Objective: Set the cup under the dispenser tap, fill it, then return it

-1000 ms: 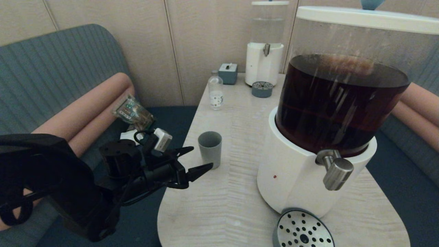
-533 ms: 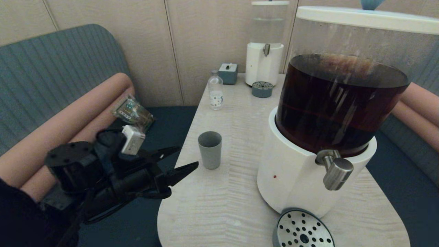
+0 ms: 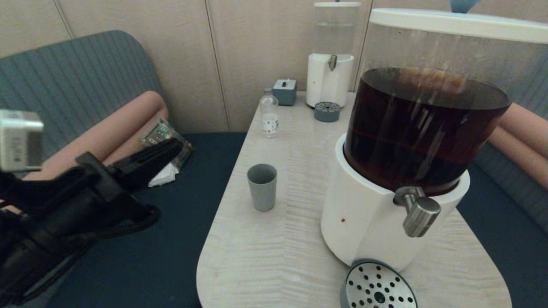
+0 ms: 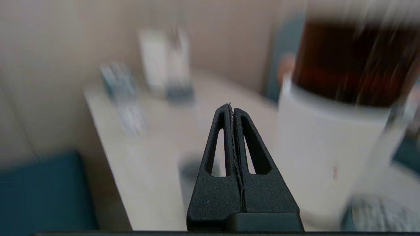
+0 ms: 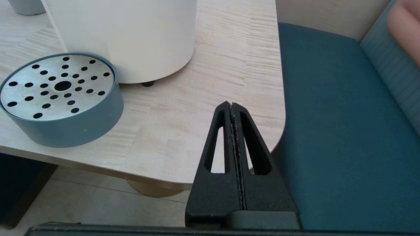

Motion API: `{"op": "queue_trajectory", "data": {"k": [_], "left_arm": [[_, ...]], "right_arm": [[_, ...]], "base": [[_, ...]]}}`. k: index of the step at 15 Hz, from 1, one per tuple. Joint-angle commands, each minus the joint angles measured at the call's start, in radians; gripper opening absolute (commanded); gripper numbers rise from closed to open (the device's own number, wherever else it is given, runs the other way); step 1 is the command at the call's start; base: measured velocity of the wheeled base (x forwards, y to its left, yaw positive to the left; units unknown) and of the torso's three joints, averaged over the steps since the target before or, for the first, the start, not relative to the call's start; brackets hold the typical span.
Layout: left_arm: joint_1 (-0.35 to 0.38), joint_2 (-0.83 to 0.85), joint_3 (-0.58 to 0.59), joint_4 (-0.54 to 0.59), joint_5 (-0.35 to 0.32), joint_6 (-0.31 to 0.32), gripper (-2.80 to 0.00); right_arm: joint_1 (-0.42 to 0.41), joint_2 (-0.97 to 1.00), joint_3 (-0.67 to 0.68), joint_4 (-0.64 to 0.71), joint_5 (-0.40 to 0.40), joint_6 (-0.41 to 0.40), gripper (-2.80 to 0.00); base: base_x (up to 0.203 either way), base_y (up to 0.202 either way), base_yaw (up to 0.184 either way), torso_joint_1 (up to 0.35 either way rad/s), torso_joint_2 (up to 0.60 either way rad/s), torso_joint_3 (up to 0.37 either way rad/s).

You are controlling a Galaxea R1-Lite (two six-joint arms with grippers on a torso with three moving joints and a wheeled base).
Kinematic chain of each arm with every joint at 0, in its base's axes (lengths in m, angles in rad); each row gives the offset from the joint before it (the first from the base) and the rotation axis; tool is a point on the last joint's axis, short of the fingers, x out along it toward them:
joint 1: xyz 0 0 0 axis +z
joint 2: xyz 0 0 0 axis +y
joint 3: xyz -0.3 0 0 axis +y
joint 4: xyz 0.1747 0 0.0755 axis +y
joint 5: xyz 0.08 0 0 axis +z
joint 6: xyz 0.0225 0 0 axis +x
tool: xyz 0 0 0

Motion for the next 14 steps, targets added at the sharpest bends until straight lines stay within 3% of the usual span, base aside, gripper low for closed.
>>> {"op": "queue_trajectory", "data": {"k": [1, 5, 9, 12, 14], "left_arm": [[0.004, -0.175, -0.015, 0.009, 0.022, -0.006, -2.8], [0.112, -0.472, -0.001, 0.11, 0.037, -0.05, -2.8], [0.233, -0.885, 0.051, 0.324, 0.036, -0.112, -2.8], [0.288, -1.117, 0.112, 0.491, 0.035, -0.126, -2.8], [0.302, -1.2, 0.21, 0.573, 0.048, -0.1, -2.8]], "right_arm": [[0.0, -0.008, 0.009, 0.0, 0.001, -0.001, -2.8], [0.0, -0.008, 0.009, 0.0, 0.001, -0.001, -2.8], [0.0, -0.008, 0.009, 0.0, 0.001, -0.001, -2.8], [0.001, -0.008, 0.009, 0.0, 0.001, -0.001, -2.8], [0.001, -0.008, 0.009, 0.0, 0.001, -0.001, -2.8]], "base": [[0.0, 0.0, 0.0, 0.0, 0.0, 0.0], [0.0, 0.0, 0.0, 0.0, 0.0, 0.0], [0.0, 0.0, 0.0, 0.0, 0.0, 0.0], [0.0, 0.0, 0.0, 0.0, 0.0, 0.0], [0.0, 0.0, 0.0, 0.0, 0.0, 0.0]]}}
